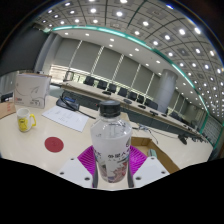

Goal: Pour water

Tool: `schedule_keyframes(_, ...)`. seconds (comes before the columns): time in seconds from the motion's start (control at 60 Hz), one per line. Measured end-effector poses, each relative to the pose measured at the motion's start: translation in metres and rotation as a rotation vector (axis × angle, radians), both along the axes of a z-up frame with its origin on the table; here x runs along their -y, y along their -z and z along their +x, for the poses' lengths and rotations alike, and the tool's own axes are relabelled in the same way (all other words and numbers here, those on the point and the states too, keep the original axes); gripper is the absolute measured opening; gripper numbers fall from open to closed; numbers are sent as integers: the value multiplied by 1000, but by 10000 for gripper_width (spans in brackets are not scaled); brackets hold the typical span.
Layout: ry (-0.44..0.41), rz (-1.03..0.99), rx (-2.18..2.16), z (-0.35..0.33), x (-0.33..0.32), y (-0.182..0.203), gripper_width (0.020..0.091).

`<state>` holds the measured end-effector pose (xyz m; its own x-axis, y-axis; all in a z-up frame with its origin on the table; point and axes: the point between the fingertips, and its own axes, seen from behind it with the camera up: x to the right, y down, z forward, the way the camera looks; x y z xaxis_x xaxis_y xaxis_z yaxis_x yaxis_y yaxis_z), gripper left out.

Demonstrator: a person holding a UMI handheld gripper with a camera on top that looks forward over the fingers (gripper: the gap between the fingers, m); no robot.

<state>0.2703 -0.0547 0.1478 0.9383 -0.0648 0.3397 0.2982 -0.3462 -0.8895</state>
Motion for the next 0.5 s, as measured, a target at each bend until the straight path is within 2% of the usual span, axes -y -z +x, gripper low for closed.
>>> schedule_keyframes(0.167,-34,24,304,-65,-38,-64,400)
schedule_keyframes(0.283,-95,47,586,-136,-69,-93,399)
schedule_keyframes(0.383,-156,50,824,-194,-92,-97,399)
schedule_keyframes(0.5,-243,46,1104,-249,-116,-76,398)
